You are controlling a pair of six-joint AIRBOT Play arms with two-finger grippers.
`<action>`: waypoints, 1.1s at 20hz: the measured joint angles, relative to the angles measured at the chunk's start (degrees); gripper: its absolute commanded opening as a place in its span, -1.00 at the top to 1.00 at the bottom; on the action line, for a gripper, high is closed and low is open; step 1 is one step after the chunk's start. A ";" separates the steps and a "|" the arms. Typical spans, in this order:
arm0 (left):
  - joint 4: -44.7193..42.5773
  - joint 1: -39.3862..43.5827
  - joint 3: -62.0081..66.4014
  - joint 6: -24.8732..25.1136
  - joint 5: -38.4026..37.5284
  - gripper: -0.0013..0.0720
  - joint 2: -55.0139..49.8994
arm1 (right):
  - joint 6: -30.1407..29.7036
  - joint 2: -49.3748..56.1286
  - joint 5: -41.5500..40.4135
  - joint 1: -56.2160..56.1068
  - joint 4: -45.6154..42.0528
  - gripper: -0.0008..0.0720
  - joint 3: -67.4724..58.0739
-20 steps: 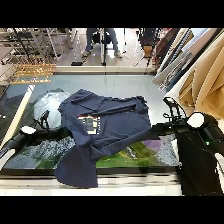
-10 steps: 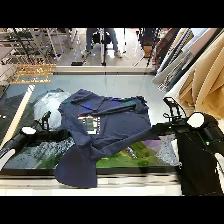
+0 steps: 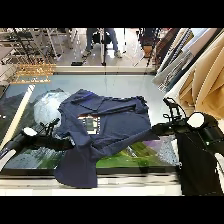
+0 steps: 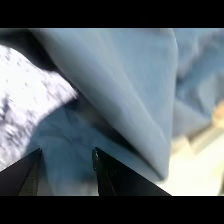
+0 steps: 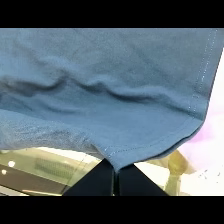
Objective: Fold the clothes and pants, and hang the long-sleeved shirts on hangers.
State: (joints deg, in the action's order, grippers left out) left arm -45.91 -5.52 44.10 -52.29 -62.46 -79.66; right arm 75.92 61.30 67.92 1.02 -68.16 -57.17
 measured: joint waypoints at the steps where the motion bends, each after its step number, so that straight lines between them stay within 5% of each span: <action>1: -0.52 0.13 -0.02 0.31 -1.73 -0.02 0.00 | 0.00 0.00 0.02 0.00 0.02 0.93 0.00; 12: -12.85 3.82 0.00 -7.39 -6.29 -0.02 0.11 | 0.02 0.00 -0.02 0.00 1.38 0.93 0.00; 22: -15.47 3.91 1.81 -8.61 -5.44 -0.02 4.76 | 0.02 0.00 -0.13 0.00 1.70 0.93 0.00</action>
State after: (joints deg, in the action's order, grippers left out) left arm -61.39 -1.61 45.91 -60.90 -67.90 -74.89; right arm 75.94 61.30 67.79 1.02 -66.46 -57.17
